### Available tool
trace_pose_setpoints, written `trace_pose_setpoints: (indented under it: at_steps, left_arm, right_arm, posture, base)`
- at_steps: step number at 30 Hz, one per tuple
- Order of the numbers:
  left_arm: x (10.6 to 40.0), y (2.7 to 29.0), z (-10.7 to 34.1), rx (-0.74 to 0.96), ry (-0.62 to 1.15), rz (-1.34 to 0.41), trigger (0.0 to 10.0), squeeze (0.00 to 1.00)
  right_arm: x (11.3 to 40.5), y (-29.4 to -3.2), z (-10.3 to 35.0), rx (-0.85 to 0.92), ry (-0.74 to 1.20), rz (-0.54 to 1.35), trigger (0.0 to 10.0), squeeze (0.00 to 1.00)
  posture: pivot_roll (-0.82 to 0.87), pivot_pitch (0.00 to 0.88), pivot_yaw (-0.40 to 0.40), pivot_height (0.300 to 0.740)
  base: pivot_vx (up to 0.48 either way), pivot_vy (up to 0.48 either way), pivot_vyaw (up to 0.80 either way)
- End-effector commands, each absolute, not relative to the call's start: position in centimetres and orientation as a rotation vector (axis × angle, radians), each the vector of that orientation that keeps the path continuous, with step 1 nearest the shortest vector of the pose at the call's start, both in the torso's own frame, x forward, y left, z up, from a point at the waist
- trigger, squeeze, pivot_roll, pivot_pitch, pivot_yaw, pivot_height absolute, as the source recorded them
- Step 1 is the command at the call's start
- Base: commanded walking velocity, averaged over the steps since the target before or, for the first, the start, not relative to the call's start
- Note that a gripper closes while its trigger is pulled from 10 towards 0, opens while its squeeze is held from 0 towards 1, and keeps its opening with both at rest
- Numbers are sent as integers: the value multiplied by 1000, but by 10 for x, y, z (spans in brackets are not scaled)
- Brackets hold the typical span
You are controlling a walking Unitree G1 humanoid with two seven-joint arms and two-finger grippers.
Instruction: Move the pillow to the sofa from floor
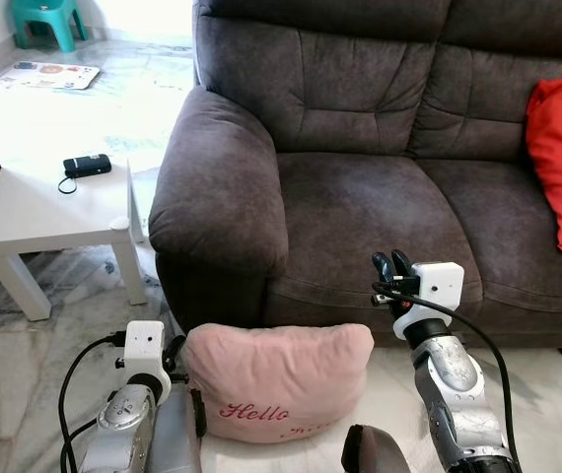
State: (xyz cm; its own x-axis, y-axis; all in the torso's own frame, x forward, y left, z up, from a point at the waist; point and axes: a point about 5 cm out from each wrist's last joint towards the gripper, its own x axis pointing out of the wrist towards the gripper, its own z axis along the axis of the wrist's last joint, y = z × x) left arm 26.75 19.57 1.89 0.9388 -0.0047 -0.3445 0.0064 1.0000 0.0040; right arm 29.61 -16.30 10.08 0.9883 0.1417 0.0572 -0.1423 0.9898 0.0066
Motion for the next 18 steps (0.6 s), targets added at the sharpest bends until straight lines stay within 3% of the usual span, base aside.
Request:
trace_pose_setpoints:
  at_steps: [1,12,18]
  left_arm:
    - [269,192,19,-4,346,-20,10000,0]
    - [270,190,19,-5,343,-38,10000,0]
    - [270,186,15,-22,382,-77,10000,0]
  right_arm:
    - [298,-165,107,7,-76,137,10000,0]
    - [298,-165,106,4,-69,141,10000,0]
    - [298,-164,104,0,-60,146,10000,0]
  posture:
    - [88,0,-131,540]
    - [87,0,-132,540]
    - [88,0,-132,540]
  base:
    - [285,0,0]
    - [287,0,0]
    - [0,0,0]
